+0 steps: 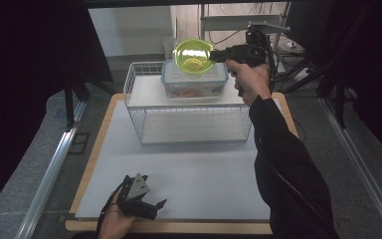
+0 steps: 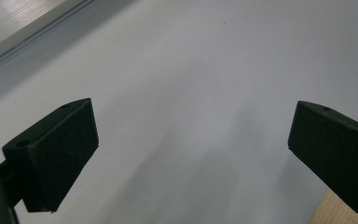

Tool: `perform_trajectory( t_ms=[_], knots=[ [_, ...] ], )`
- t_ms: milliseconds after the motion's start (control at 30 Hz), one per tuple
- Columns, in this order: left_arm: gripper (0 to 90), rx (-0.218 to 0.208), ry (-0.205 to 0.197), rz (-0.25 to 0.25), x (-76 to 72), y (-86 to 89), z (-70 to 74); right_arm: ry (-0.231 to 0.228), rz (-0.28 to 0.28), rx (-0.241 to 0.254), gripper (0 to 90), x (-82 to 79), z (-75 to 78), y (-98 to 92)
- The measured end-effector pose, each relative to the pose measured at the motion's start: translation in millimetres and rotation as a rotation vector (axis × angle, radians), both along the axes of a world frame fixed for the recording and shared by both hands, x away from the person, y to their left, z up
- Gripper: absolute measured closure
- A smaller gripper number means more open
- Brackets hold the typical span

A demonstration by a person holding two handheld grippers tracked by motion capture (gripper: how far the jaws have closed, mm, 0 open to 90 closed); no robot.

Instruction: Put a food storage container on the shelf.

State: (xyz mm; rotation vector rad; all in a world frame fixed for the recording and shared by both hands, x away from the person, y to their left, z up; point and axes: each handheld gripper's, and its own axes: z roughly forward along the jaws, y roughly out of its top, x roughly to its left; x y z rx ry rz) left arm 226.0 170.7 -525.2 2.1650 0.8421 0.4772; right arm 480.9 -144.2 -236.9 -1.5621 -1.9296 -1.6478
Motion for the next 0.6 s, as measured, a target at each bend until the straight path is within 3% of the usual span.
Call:
perform_trajectory(
  t_ms=[200,600],
  knots=[
    [1.3,0.007,0.004,-0.013,-0.3,-2.7,-1.0,0.036,-0.046,0.001,81.4,16.7,-4.2,5.3],
    [1.6,0.011,-0.001,-0.026,-1.3,-4.0,-1.1,0.098,-0.098,0.000,80.7,33.1,-9.0,7.9]
  ],
)
